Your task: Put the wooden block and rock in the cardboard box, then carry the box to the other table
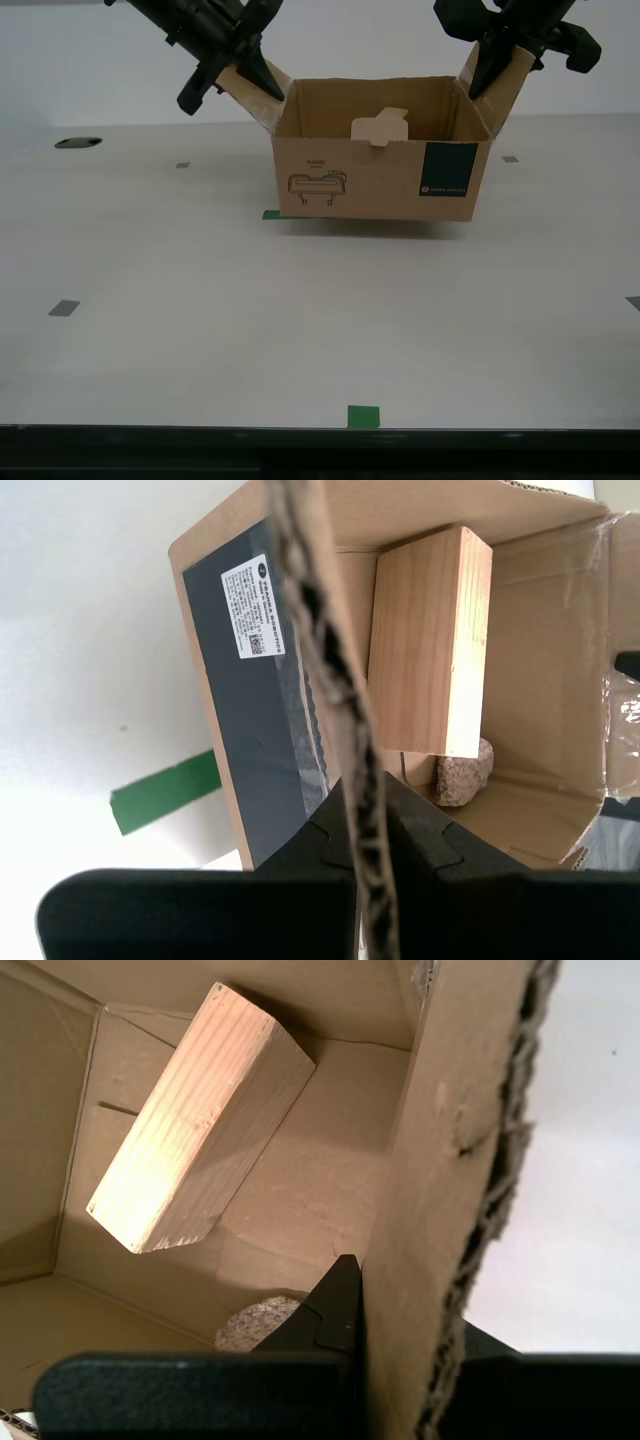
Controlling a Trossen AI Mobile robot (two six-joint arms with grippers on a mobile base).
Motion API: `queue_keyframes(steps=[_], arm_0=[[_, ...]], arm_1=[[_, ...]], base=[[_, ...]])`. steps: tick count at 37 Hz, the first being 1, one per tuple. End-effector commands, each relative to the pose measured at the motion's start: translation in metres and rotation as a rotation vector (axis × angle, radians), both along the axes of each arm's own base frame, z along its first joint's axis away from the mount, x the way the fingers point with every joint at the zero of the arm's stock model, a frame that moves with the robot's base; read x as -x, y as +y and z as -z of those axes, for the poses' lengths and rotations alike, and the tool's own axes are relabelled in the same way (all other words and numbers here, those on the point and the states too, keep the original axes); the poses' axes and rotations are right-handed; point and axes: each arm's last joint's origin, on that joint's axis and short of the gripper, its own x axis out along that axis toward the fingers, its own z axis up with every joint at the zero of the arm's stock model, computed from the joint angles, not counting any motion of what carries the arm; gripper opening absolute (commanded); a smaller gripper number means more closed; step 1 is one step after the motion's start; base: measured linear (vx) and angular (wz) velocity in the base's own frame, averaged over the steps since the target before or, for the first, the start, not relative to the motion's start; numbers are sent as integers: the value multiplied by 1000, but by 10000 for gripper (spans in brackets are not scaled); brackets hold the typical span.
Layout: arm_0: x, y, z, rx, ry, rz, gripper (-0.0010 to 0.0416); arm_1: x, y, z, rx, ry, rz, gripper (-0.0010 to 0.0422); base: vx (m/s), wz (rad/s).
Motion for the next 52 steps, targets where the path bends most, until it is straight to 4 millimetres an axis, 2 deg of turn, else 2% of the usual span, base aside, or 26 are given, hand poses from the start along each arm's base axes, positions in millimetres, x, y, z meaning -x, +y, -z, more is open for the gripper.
queue_keyframes(steps=[1, 13, 31, 41, 52], arm_0=[[4, -1, -4, 10, 1, 1, -1], [7, -1, -7, 12, 12, -3, -1], [8, 0, -6, 16, 22, -7, -1], [9, 0, -6, 16, 25, -8, -1], [9, 1, -6, 16, 24, -10, -1]], arm_1=[[2, -1, -8, -1, -28, 4, -1], [10, -2, -23, 1, -46, 10, -1], [18, -17, -22, -55, -47, 44, -1], [26, -15, -18, -87, -33, 139, -1], [26, -14, -20, -90, -46, 145, -1]], base=[[0, 0], [0, 0], [-19, 0], [-39, -10], [-55, -11]])
